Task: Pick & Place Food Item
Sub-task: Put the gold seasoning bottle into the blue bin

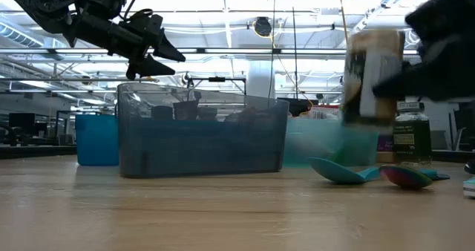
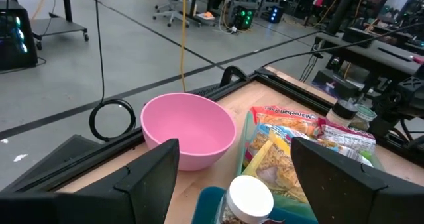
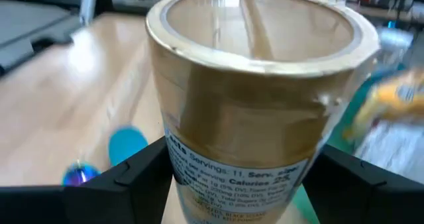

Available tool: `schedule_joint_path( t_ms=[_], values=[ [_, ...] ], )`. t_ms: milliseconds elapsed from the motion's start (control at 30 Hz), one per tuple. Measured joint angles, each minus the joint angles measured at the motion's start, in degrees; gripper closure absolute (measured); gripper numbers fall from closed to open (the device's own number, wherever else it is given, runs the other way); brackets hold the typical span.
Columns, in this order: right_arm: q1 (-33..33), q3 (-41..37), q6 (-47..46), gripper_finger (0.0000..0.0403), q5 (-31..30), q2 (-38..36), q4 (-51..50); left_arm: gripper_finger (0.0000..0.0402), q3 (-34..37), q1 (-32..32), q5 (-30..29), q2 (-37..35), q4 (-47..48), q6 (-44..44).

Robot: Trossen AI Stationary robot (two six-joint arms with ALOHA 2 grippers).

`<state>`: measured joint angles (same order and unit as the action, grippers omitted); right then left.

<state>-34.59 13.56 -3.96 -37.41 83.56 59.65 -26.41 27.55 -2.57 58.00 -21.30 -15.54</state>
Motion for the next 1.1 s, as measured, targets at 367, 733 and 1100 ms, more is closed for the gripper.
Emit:
schedule_joint_path(
  t_ms=[367, 733, 1100],
  values=[
    [6.57, 16.40, 3.10, 0.0132, 4.53, -10.89, -31.59, 0.0110, -5.28, -4.79, 15.17, 0.08, 2.73, -7.37],
    [20.21, 27.32, 0.41, 0.0131, 18.43, -4.78, -42.94, 0.0110, -31.30, -24.11, 8.24, 14.15, 25.95, 13.03],
    [23.02, 27.54, 4.06, 0.0129, 22.62, -2.67, -36.31, 0.0110, -41.39, -29.31, 7.28, 30.89, 27.28, 18.38]
  ],
)
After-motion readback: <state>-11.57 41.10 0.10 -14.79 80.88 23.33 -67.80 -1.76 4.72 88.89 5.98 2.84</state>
